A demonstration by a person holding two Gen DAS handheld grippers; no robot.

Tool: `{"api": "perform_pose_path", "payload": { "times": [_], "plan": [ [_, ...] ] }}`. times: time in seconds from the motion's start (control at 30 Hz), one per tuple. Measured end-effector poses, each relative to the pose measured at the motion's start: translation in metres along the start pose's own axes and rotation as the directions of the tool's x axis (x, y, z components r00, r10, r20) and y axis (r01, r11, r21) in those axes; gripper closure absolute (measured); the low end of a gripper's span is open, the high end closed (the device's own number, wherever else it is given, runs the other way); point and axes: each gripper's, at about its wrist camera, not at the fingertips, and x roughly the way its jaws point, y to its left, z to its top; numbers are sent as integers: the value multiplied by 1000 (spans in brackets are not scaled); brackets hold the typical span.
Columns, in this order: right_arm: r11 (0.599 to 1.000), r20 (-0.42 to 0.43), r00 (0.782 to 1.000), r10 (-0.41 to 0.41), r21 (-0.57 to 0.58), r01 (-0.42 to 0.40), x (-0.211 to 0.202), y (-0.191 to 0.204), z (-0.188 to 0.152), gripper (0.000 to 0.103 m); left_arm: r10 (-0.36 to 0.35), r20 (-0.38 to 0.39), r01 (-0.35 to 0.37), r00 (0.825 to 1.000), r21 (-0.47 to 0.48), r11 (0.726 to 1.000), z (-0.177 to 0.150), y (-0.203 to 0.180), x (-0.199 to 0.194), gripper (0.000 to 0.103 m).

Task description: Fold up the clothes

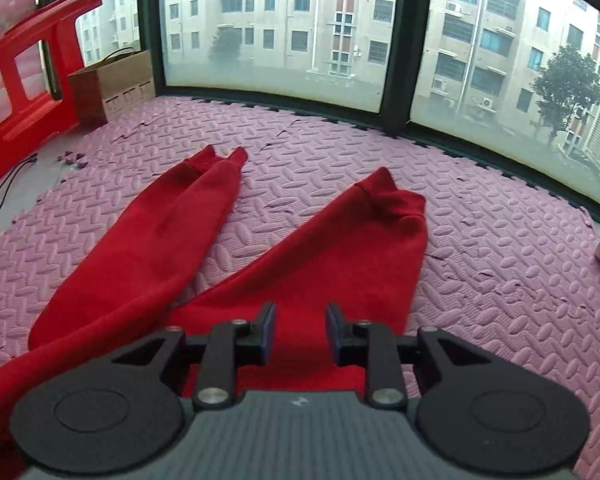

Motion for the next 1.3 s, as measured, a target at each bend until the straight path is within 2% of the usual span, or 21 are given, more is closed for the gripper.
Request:
{"api": "perform_pose_path", "payload": {
  "times": [0.1, 0.17, 0.2, 0.23, 0.27, 0.3, 0.33, 0.43, 0.57, 0.63, 0.73, 0.8, 0.93, 1.07, 1.1, 1.23, 1.3],
  "plan": [
    [998, -37, 999, 39, -37, -41, 5, 19, -8, 72, 66, -22, -66, 998, 8, 998, -4, 8, 9, 35],
    [996, -58, 997, 58, -65, -62, 6, 31, -12, 72, 84, -41, -84, 996, 19, 996, -8, 10, 17, 36],
    [994, -67, 996, 67, -80, -72, 6, 38, -14, 72, 86, -48, -85, 995, 26, 996, -10, 10, 20, 42],
    [992, -76, 994, 79, -96, -86, 6, 43, -16, 71, 77, -57, -77, 995, 18, 997, -12, 13, 21, 67],
    [989, -82, 993, 88, -109, -97, 5, 49, -15, 70, 60, -68, -61, 996, -10, 998, -14, 17, 20, 81],
    [987, -86, 991, 98, -122, -109, 5, 55, -14, 69, 55, -62, -58, 997, -45, 997, -16, 23, 16, 89],
    [984, -83, 990, 111, -131, -121, 6, 61, -11, 69, 52, -55, -56, 997, -81, 995, -18, 28, 12, 92],
    [976, -61, 984, 166, -131, -172, 7, 79, 3, 69, 63, -30, -67, 998, -184, 981, -28, 45, -4, 93],
    [965, -19, 972, 233, -118, -234, 15, 100, 27, 68, 96, -23, -99, 995, -310, 946, -44, 70, -17, 93],
    [948, -7, 953, 304, -100, -304, 25, 116, 42, 68, 117, -34, -121, 993, -383, 916, -53, 85, -19, 93],
    [917, -9, 919, 395, -64, -395, 41, 133, 56, 64, 114, -52, -124, 992, -511, 850, -71, 108, -24, 92],
    [895, -22, 896, 444, -34, -445, 52, 143, 61, 64, 124, -67, -140, 990, -550, 823, -80, 116, -26, 92],
    [869, -16, 869, 495, -11, -495, 52, 141, 65, 64, 122, -70, -140, 990, -574, 806, -94, 121, -32, 91],
    [898, 12, 898, 439, 17, -439, 48, 118, 75, 64, 106, -76, -130, 992, -588, 799, -99, 125, -32, 89],
    [917, 20, 918, 397, 41, -397, 53, 107, 82, 64, 101, -75, -126, 992, -589, 798, -100, 126, -31, 89],
    [928, 19, 941, 339, 161, -337, 78, 85, 96, 62, 93, -72, -118, 993, -586, 802, -100, 127, -30, 89],
    [933, 22, 951, 308, 188, -307, 92, 83, 103, 57, 98, -79, -126, 992, -580, 805, -101, 127, -29, 89]
  ]
}}
